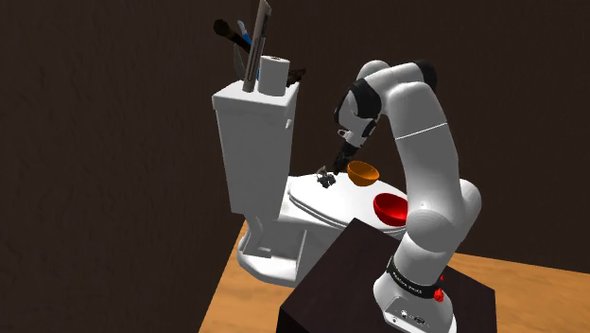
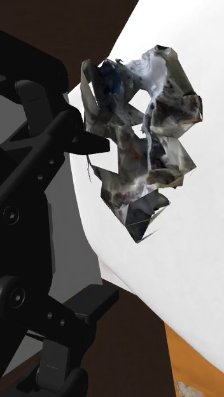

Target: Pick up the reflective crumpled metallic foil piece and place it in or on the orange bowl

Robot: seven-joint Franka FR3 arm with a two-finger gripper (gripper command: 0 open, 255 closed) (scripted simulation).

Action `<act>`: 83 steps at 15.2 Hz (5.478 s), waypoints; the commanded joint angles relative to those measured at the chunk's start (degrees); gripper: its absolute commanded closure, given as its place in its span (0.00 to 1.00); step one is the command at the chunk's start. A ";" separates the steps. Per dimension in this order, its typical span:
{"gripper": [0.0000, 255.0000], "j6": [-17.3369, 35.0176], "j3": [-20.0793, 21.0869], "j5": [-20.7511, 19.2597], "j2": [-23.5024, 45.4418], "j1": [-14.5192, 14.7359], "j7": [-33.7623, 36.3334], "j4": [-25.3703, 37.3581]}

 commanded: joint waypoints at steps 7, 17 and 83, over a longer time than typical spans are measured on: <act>0.00 2.53 2.85 3.53 3.58 -0.80 -1.76 0.40; 1.00 2.53 2.84 3.53 3.58 -0.80 -1.76 0.40; 1.00 -22.03 -6.49 -8.65 0.51 -18.52 -5.21 19.21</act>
